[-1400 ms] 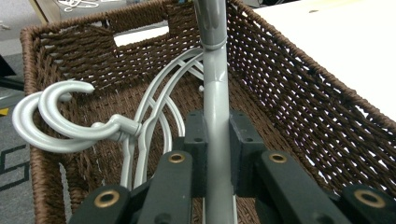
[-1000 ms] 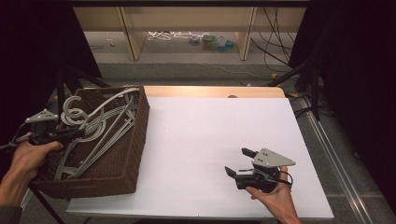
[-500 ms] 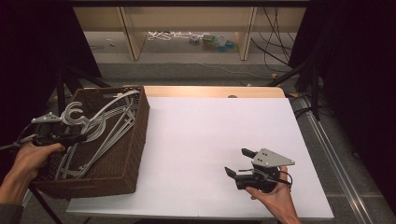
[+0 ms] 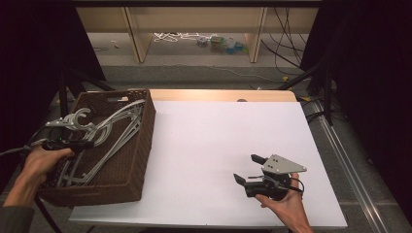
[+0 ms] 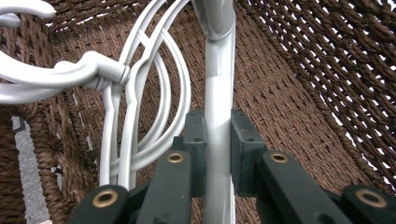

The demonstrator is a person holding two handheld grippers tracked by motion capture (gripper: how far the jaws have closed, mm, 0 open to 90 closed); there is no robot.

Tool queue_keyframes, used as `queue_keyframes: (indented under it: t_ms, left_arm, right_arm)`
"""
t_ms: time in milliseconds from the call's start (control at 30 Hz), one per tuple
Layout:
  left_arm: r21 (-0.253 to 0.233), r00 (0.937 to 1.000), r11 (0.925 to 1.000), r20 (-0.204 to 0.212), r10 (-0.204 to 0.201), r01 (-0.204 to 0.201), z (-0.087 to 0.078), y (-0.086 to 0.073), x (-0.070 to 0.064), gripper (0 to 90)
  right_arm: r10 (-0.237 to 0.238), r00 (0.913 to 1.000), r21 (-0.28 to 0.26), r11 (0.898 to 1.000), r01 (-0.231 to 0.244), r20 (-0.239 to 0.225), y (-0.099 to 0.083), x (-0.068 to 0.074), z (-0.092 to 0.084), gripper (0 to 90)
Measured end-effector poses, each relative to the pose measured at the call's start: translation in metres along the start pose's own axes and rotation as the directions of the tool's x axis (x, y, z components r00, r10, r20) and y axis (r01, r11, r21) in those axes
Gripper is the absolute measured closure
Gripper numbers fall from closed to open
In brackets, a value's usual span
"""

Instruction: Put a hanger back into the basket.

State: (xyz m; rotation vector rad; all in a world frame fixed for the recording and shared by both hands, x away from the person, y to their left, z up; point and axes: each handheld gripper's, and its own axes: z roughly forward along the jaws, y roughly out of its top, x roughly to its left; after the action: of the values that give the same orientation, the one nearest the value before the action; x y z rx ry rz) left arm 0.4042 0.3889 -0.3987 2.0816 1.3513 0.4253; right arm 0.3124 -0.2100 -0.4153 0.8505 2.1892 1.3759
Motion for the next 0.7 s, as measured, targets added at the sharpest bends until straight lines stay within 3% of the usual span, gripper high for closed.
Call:
queue_keyframes:
  t_ms: [67, 133, 300, 400, 567, 600, 633, 700]
  left_arm:
    - [0.001, 0.9997, 0.9999, -0.019, -0.015, 0.015, 0.001, 0.000, 0.000, 77.6]
    - [-0.018, 0.9954, 0.9983, -0.077, -0.058, 0.056, 0.009, -0.001, 0.001, 72.5]
    - [0.005, 0.9906, 0.9954, -0.099, -0.095, 0.096, 0.012, -0.002, 0.004, 68.8]
    - [-0.023, 0.9843, 0.9940, -0.139, -0.109, 0.107, 0.012, -0.004, 0.006, 69.4]
    - [-0.013, 0.9829, 0.9916, -0.131, -0.130, 0.129, 0.005, -0.007, 0.010, 66.5]
    - [-0.031, 0.9777, 0.9896, -0.153, -0.143, 0.140, 0.002, -0.006, 0.010, 66.5]
    - [-0.048, 0.9762, 0.9882, -0.156, -0.151, 0.145, 0.000, -0.006, 0.010, 60.6]
    - [-0.078, 0.9750, 0.9853, -0.151, -0.163, 0.152, -0.004, -0.005, 0.008, 57.2]
  right_arm:
    - [-0.001, 1.0000, 0.000, 1.000, 0.001, 0.000, 0.000, 0.000, 0.000, 17.0]
    - [0.001, 1.0000, -0.001, 1.000, -0.001, -0.002, 0.000, 0.000, -0.001, 17.0]
    - [0.001, 1.0000, 0.000, 1.000, -0.001, 0.004, 0.000, -0.001, -0.001, 17.1]
    - [0.002, 1.0000, 0.002, 1.000, -0.002, -0.001, 0.000, -0.001, -0.001, 17.1]
    - [0.003, 1.0000, 0.000, 1.000, -0.003, 0.002, 0.000, -0.001, 0.000, 17.0]
    - [0.005, 1.0000, 0.001, 1.000, -0.005, 0.001, -0.001, -0.001, 0.000, 17.0]
    - [0.007, 1.0000, 0.002, 1.000, -0.007, 0.001, -0.001, -0.001, 0.000, 17.0]
    - [0.005, 1.0000, -0.001, 1.000, -0.005, 0.002, -0.001, -0.001, 0.000, 17.0]
